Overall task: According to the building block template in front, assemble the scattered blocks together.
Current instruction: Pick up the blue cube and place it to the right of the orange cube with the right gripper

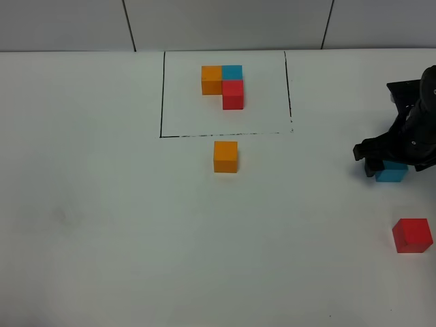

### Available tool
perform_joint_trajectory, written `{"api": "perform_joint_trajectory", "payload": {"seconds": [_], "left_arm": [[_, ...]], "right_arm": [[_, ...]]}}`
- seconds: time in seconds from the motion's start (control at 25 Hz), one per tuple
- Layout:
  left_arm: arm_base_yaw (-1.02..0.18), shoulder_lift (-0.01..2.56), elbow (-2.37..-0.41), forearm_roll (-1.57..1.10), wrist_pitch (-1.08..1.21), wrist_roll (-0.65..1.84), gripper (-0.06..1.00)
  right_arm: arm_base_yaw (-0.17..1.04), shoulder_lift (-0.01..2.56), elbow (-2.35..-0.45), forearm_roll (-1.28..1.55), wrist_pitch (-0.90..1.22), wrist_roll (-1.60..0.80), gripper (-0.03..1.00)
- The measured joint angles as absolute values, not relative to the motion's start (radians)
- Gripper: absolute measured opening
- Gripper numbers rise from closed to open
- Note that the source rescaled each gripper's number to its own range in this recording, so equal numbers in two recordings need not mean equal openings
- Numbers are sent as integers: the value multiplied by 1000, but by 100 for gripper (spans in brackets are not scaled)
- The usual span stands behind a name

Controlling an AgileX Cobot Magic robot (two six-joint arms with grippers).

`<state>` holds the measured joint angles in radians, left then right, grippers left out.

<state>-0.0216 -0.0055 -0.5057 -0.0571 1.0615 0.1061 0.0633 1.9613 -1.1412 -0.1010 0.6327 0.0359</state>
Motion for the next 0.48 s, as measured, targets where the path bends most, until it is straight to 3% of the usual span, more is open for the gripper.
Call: {"api": "perform_joint_trajectory", "payload": {"seconds": [0.28,0.48], "left_arm": [[-22,-6,-506,-57,1062,106,72],[-22,-6,-506,-57,1062,106,72]], "right_arm": [[63,1962,-1142,-111,624,40,56],[63,1990,-1143,-111,624,40,44]]}}
